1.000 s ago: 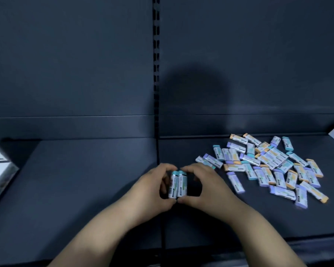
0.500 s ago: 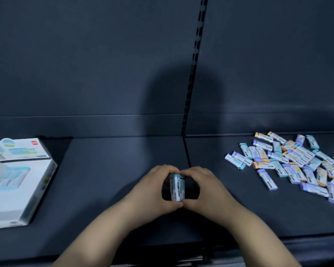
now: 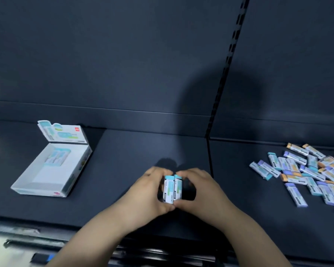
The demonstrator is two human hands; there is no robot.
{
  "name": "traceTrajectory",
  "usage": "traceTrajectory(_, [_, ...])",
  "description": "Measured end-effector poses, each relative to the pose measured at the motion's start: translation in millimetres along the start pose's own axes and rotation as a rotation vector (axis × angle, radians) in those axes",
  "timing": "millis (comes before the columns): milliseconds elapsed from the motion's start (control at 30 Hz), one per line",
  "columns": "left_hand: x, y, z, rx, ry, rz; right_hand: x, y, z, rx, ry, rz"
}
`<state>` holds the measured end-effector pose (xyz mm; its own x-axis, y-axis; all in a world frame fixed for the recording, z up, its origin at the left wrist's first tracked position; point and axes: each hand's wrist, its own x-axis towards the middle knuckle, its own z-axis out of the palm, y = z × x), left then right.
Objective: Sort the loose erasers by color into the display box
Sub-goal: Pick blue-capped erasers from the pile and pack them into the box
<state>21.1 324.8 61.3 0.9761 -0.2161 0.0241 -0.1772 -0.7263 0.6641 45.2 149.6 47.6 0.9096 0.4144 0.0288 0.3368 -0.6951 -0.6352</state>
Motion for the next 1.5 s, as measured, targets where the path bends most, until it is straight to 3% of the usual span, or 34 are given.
traceTrajectory(400, [-31, -102, -109, 0.01, 0.029, 0.172, 57, -117, 75, -0.042, 0.098, -0.037])
traceTrajectory(733, [-58, -194, -209, 0.122, -0.015, 0.17, 117, -220, 156, -0.053, 0.11, -0.011])
traceTrajectory(900, [-57, -209, -223, 0.27, -0.002, 0.14, 129, -230, 162, -0.117, 0.039, 0.047])
traceTrajectory(1200, [-34, -215, -207, 0.191, -0.063, 0.048, 145, -216, 158, -0.177, -0.033, 0.059])
traceTrajectory(1500, [-13, -229, -204, 0.369, -0.022, 0.052, 172, -213, 156, -0.322, -0.033, 0.042])
